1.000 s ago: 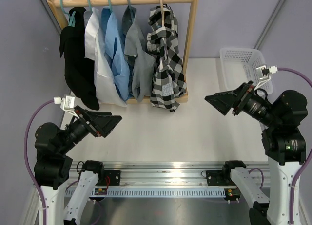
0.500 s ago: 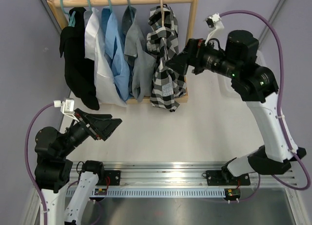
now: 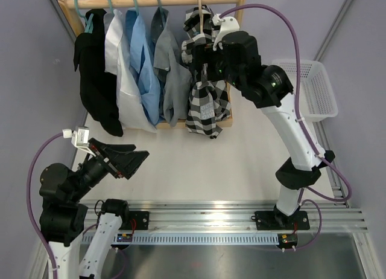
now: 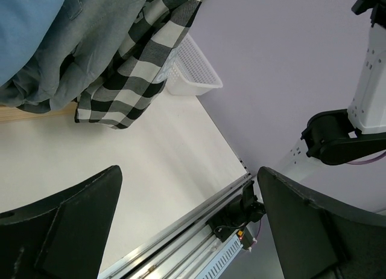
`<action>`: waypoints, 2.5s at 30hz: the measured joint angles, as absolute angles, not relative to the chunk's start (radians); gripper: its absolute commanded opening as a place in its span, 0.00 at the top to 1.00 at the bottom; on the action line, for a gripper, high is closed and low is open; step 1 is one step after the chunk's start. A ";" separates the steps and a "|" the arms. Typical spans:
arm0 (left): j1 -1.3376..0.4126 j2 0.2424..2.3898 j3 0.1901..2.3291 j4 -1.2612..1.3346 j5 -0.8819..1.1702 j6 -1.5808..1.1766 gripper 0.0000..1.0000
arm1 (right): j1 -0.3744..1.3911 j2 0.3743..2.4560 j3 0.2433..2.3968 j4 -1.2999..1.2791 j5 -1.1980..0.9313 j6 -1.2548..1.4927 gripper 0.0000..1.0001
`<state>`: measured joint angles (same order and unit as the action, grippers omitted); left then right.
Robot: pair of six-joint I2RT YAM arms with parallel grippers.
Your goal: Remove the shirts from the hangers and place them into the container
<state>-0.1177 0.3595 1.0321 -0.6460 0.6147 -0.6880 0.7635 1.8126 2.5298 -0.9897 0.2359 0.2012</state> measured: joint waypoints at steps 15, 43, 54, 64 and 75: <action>-0.118 0.303 0.983 -0.678 0.596 -0.689 0.01 | 0.788 1.905 2.494 -0.857 0.508 0.152 0.65; -0.118 0.262 0.916 -0.694 0.589 -0.701 0.01 | 0.790 1.620 1.868 -0.242 0.663 -0.127 1.00; -0.118 0.262 0.920 -0.696 0.578 -0.698 0.01 | 0.798 1.588 1.990 -0.481 0.693 -0.037 1.00; -0.118 0.272 0.946 -0.607 0.590 -0.724 0.01 | 0.834 1.156 1.755 -1.011 0.572 0.327 1.00; -0.118 0.393 0.944 -0.278 0.646 -0.873 0.01 | 0.835 0.947 1.608 -1.157 0.134 0.422 1.00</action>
